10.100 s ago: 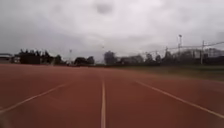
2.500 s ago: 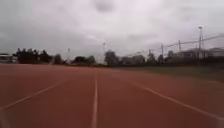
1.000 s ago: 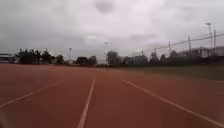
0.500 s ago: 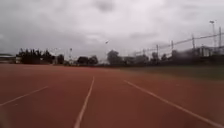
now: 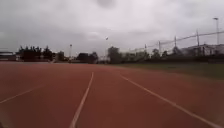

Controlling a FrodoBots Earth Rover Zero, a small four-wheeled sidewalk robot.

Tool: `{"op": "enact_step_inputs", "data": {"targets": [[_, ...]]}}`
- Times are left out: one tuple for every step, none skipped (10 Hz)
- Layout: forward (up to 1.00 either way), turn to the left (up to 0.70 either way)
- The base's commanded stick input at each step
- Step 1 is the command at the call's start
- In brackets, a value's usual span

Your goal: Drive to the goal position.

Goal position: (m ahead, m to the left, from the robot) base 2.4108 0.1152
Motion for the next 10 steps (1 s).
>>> {"op": "enact_step_inputs", "data": {"targets": [[0.7,0.0],[0.7,0.0],[0.7,0.0],[0.7,0.0],[0.7,0.0],[0.7,0.0],[0.7,0.0],[0.7,0.0],[0.7,0.0],[0.7,0.0]]}}
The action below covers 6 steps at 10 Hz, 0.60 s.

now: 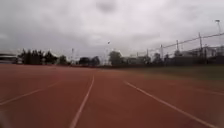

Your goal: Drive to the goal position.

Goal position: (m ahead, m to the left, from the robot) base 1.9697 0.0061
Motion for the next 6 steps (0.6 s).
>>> {"op": "enact_step_inputs", "data": {"targets": [[0.7,0.0],[0.7,0.0],[0.7,-0.09],[0.7,-0.19],[0.7,-0.29],[0.7,-0.34]]}}
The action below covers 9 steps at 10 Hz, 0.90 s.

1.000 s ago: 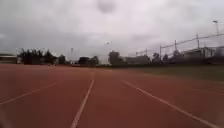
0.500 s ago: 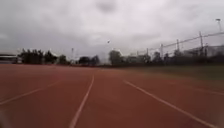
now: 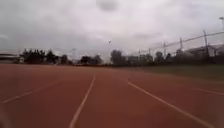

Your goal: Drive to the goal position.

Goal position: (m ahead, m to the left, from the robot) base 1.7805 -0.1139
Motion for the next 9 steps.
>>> {"op": "enact_step_inputs", "data": {"targets": [[0.7,-0.32],[0.7,-0.29],[0.7,-0.22],[0.7,-0.14],[0.7,-0.06],[0.7,0.0],[0.7,0.0],[0.7,0.0],[0.7,0.0]]}}
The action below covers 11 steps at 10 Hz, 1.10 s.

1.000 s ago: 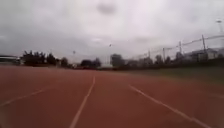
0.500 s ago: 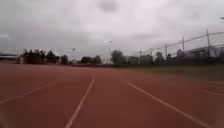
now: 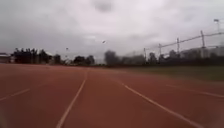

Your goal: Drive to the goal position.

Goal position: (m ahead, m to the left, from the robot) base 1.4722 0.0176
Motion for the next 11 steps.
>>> {"op": "enact_step_inputs", "data": {"targets": [[0.7,0.0],[0.7,0.0],[0.7,0.0],[0.7,0.0],[0.7,0.0],[0.7,0.0],[0.7,0.0],[0.7,0.0],[0.7,0.0],[0.7,0.0],[0.7,0.0]]}}
